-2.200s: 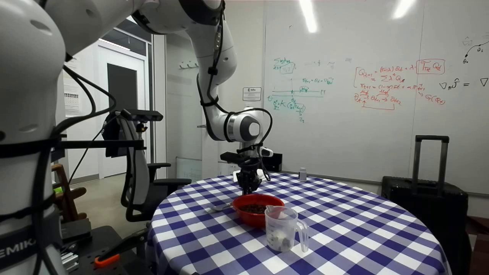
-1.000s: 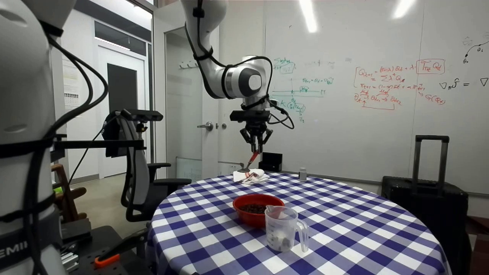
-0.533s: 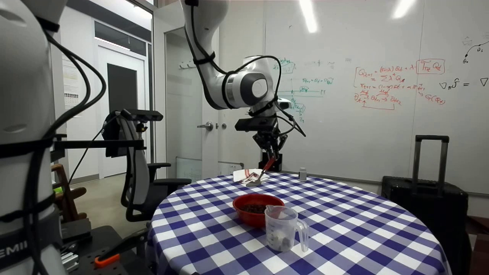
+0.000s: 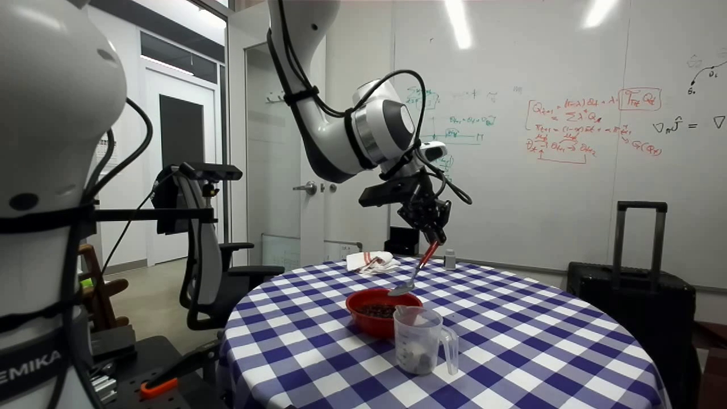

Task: Use the orange spoon to put some of the contents of the orange bowl into the clear jug

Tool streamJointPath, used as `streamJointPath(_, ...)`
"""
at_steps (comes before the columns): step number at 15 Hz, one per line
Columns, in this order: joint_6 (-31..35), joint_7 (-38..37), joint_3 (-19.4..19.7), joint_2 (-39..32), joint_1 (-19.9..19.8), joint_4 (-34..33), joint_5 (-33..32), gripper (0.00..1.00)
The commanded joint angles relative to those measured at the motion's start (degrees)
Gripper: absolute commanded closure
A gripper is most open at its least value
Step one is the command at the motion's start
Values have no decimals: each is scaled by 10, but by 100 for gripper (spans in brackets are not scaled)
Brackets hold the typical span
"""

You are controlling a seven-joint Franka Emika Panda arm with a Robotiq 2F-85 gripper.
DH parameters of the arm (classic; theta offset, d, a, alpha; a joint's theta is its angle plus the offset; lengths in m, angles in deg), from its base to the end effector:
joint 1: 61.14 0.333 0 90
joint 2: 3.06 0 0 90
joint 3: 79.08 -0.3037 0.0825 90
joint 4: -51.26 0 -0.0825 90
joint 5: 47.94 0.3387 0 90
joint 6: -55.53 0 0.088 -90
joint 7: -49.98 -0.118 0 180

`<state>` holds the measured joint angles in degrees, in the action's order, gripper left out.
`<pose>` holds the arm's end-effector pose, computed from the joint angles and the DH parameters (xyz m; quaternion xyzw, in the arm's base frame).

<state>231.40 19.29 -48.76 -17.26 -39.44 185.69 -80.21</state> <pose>0.5245 -0.0332 0.3021 0.9624 -0.0423 0.2493 0.0992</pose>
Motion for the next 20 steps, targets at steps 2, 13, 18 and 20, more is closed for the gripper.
streamJointPath(2, -26, -138, 89, -16, 120, -7, -81, 95)
streamJointPath(13, -33, -337, 209, -140, 293, -47, -158, 95)
streamJointPath(18, -31, -379, 263, -201, 346, -64, -163, 95)
streamJointPath(20, -27, -394, 286, -230, 369, -69, -163, 95)
